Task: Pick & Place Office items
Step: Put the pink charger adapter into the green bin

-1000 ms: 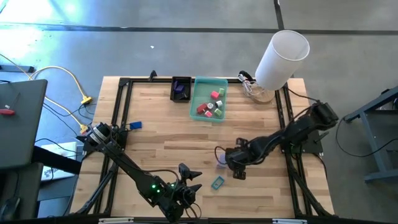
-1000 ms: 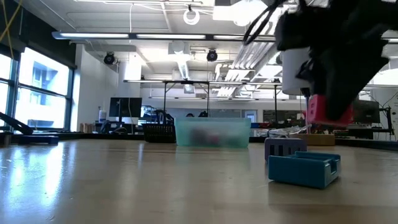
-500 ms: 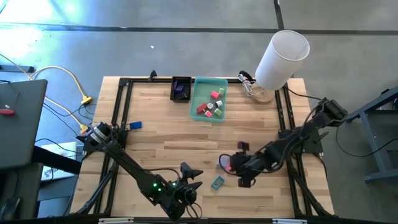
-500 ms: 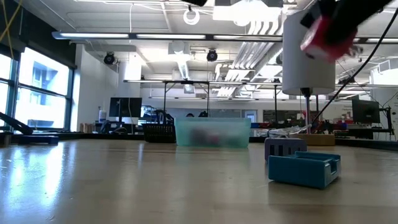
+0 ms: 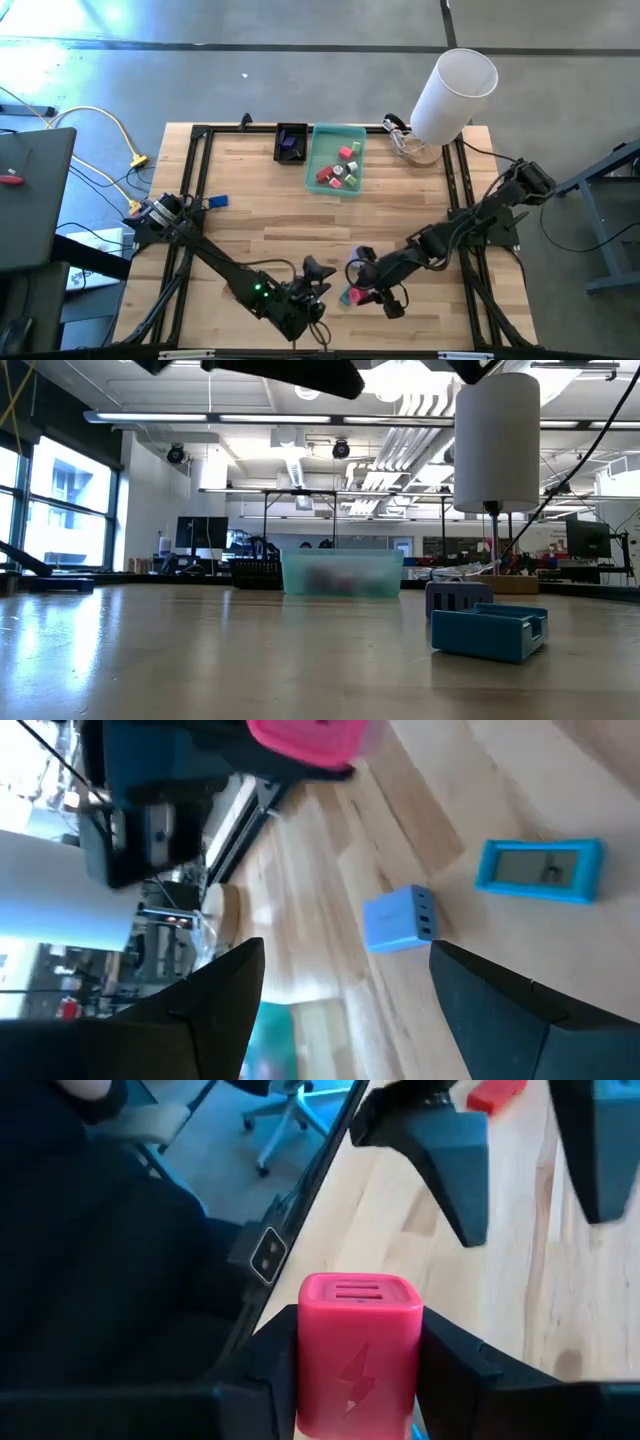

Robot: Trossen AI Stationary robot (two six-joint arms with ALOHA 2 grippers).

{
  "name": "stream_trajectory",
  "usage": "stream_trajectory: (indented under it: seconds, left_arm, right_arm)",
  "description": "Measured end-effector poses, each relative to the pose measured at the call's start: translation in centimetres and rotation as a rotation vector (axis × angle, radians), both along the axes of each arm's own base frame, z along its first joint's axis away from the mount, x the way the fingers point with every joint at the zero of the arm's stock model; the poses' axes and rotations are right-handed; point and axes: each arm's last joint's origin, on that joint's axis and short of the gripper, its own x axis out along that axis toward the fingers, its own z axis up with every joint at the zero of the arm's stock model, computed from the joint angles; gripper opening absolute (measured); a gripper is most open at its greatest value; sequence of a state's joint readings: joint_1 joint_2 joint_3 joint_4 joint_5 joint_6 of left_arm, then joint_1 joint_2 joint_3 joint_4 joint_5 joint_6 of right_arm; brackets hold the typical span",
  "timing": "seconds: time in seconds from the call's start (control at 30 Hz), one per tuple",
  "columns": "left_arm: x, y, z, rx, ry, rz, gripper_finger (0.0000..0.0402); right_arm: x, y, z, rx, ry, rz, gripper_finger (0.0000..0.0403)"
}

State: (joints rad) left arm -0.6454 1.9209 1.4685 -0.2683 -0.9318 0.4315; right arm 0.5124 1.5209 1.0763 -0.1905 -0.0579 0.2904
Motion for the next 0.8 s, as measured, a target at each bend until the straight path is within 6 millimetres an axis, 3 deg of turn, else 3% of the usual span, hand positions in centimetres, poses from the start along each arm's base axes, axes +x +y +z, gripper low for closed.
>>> stream_trajectory:
  seconds: [0.27,0.53,0.8]
  left_arm:
    - [0.9,-0.2,0.9,0.037,-0.035,-0.112,0.0276]
    - [0.8,-1.4,1.3,0.032,-0.018,-0.305,0.0276]
    - [2.3,0.4,1.5,0.005,-0.021,-0.348,0.0276]
  right_arm:
    - [1.4,-0.6,-1.9,0.014,0.066,0.013,0.0135]
    - [1.6,-0.9,-1.7,0.032,0.056,0.02,0.0135]
    - [1.6,-0.9,-1.6,0.048,0.054,0.035,0.0135]
